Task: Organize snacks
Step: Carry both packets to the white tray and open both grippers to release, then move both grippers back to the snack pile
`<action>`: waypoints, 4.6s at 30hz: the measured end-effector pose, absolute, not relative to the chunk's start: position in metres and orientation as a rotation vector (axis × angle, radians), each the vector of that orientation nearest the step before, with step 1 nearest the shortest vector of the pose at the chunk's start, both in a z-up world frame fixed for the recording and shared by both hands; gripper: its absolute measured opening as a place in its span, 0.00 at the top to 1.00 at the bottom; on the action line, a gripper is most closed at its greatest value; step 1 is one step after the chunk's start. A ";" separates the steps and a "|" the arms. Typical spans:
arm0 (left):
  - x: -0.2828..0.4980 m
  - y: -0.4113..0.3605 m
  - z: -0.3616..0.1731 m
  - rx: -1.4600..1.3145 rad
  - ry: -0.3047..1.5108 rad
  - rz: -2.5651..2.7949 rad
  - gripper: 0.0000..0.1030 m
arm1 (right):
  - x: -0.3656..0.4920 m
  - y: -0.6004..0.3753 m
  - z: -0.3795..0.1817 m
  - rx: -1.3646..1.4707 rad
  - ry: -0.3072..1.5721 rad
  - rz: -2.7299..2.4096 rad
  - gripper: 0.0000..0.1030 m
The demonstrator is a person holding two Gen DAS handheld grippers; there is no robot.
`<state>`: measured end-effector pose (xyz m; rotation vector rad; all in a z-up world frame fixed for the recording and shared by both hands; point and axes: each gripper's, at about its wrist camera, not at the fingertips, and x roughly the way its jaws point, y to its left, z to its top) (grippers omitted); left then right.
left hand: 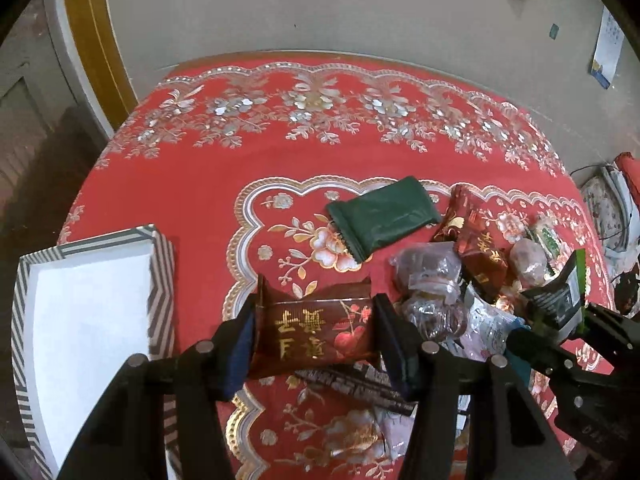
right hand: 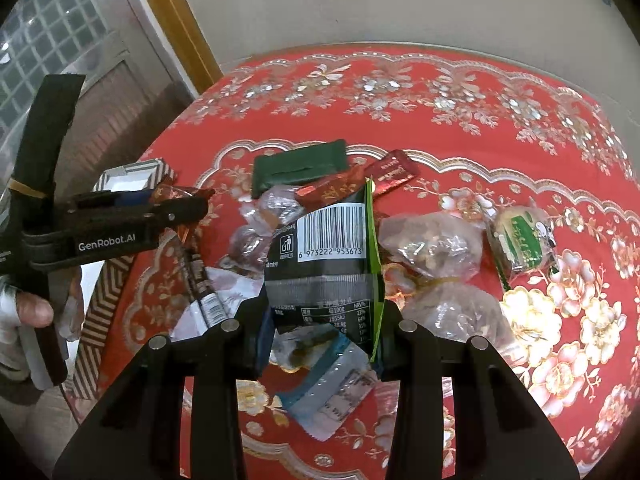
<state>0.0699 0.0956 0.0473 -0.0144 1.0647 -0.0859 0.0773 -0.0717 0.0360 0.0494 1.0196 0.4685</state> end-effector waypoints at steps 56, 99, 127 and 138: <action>0.047 0.329 0.012 -0.168 1.087 0.369 0.41 | 0.118 0.230 0.021 -0.325 1.090 0.911 0.64; 0.048 0.146 0.067 -0.077 0.993 0.065 0.20 | 0.069 -0.036 0.058 0.033 1.003 0.579 0.32; 0.085 0.016 0.014 0.067 1.141 -0.094 0.20 | 0.072 -0.150 0.036 0.128 1.049 0.420 0.32; 0.100 0.010 -0.005 0.084 1.185 -0.091 0.20 | 0.108 -0.142 0.020 0.113 1.085 0.386 0.32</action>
